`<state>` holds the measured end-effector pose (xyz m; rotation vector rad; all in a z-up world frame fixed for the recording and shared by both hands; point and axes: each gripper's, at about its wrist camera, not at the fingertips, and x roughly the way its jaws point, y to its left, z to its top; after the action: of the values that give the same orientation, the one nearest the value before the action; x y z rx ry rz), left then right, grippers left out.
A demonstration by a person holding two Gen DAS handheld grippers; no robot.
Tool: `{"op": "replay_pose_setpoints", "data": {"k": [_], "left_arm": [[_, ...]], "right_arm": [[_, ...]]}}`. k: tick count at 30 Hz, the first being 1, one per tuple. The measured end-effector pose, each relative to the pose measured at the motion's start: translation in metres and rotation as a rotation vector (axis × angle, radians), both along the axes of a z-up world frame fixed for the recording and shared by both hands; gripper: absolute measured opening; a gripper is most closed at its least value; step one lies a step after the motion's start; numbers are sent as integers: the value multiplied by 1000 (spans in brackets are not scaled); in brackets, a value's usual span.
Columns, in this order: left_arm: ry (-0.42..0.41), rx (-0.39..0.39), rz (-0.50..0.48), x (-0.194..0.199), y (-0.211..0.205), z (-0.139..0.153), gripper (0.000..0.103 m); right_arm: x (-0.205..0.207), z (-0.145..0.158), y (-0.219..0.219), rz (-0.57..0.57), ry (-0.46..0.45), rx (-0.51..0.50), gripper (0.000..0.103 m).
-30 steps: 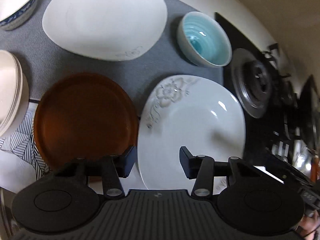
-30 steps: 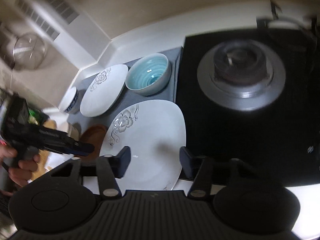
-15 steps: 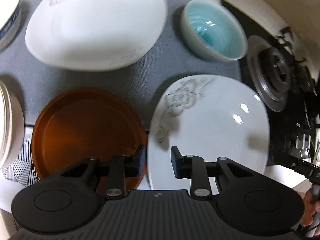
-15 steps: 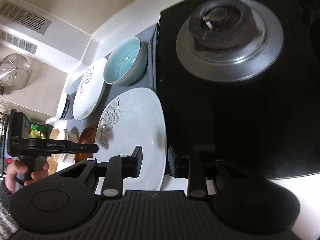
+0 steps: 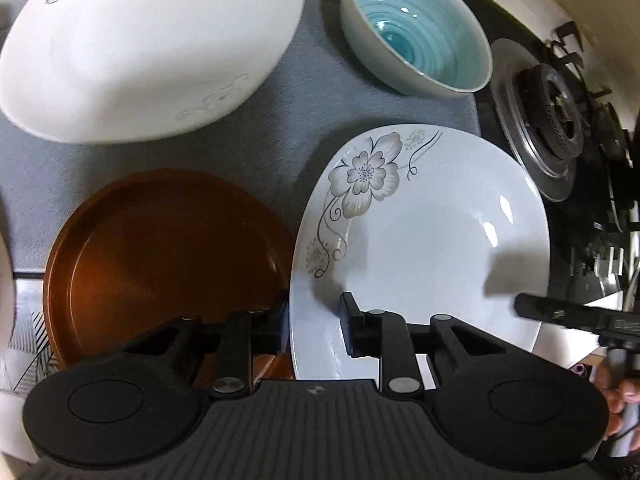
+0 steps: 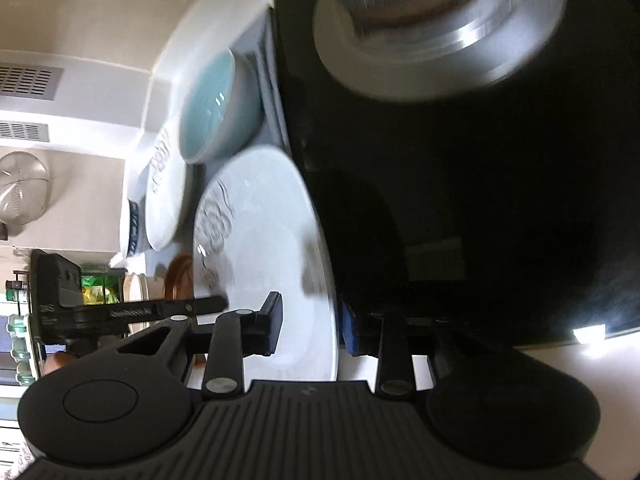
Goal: Organize plates and bowls
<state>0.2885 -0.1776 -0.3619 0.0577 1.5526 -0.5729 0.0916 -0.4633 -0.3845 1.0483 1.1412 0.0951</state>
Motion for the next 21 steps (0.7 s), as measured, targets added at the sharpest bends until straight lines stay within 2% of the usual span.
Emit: {"op": "replay_pose_setpoints", "data": {"k": [3, 7, 14, 21], "left_arm": [[0, -15, -1, 0, 0, 2, 26], [24, -48, -20, -5, -2, 4, 26], [40, -44, -41, -18, -14, -1, 26], [35, -71, -19, -22, 9, 15, 26]], "right_arm": [[-6, -2, 3, -16, 1, -13, 17], [-17, 1, -8, -45, -29, 1, 9], [-26, 1, -20, -27, -28, -14, 9], [-28, 9, -26, -2, -66, -15, 11]]}}
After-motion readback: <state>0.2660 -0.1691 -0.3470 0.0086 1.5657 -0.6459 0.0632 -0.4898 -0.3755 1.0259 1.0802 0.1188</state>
